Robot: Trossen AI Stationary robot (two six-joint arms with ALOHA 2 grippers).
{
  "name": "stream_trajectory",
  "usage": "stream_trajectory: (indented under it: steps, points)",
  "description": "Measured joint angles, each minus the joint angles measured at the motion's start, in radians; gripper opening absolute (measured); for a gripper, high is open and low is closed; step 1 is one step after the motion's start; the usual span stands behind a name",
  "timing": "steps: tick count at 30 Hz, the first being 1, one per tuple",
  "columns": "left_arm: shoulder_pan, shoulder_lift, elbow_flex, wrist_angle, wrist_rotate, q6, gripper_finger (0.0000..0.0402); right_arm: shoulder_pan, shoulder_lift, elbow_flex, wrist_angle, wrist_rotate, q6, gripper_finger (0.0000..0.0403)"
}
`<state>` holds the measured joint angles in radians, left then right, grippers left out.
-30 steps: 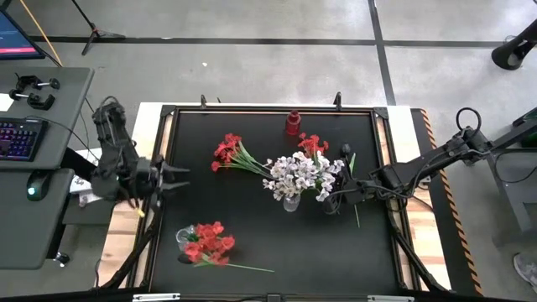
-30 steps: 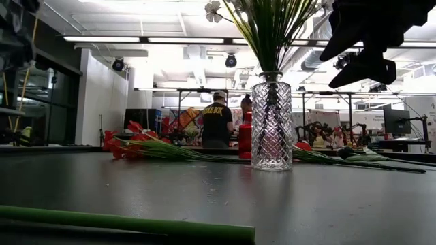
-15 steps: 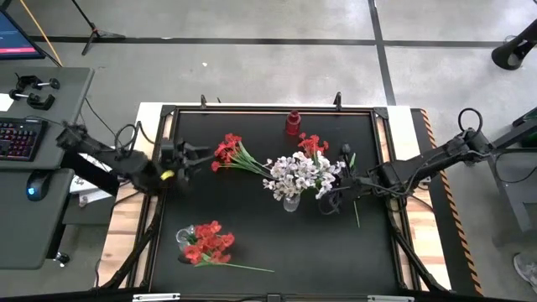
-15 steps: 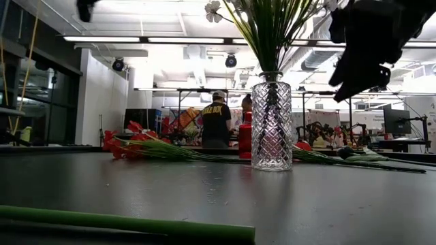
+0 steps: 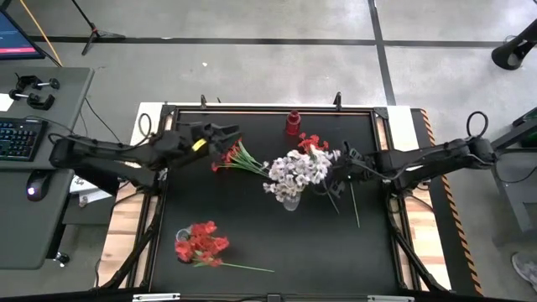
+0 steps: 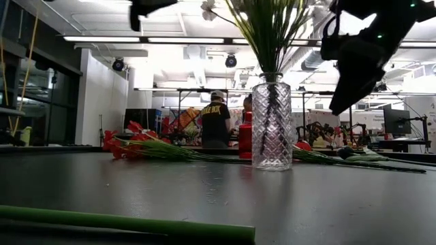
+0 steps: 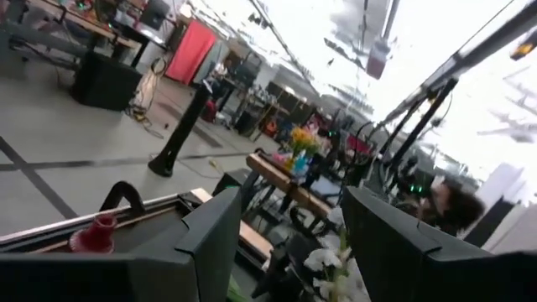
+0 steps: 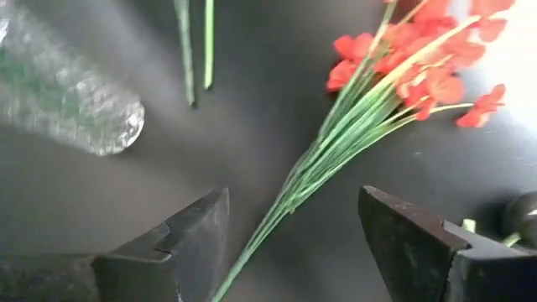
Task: Sort flowers into vase by color
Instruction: Put the right red flowers into the left transparent vase
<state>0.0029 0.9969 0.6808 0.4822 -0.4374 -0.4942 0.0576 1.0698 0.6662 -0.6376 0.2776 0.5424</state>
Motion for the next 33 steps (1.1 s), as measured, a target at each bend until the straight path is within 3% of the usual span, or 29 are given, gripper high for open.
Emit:
stream_trajectory:
  steps: [6, 14, 21, 28, 33]
  points:
    - [0.151, 0.115, 0.11, -0.013, 0.22, 0.036, 0.0197, -0.087, 0.0, 0.0, 0.013, -0.036, 0.001, 0.0256]
    - [0.362, 0.1, 0.213, -0.105, 0.475, 0.11, 0.0197, -0.158, 0.0, 0.0, 0.014, -0.041, 0.071, 0.0256]
    - [0.446, 0.028, 0.213, -0.196, 0.523, 0.14, 0.0197, -0.23, 0.0, 0.0, 0.056, -0.037, 0.134, 0.0256]
    - [0.464, 0.002, 0.213, -0.308, 0.525, 0.166, 0.0197, -0.314, 0.004, 0.0, 0.224, -0.121, 0.08, 0.0256]
    - [0.464, 0.002, 0.213, -0.341, 0.525, 0.13, 0.0197, -0.355, 0.004, 0.0, 0.174, -0.123, 0.05, 0.0256]
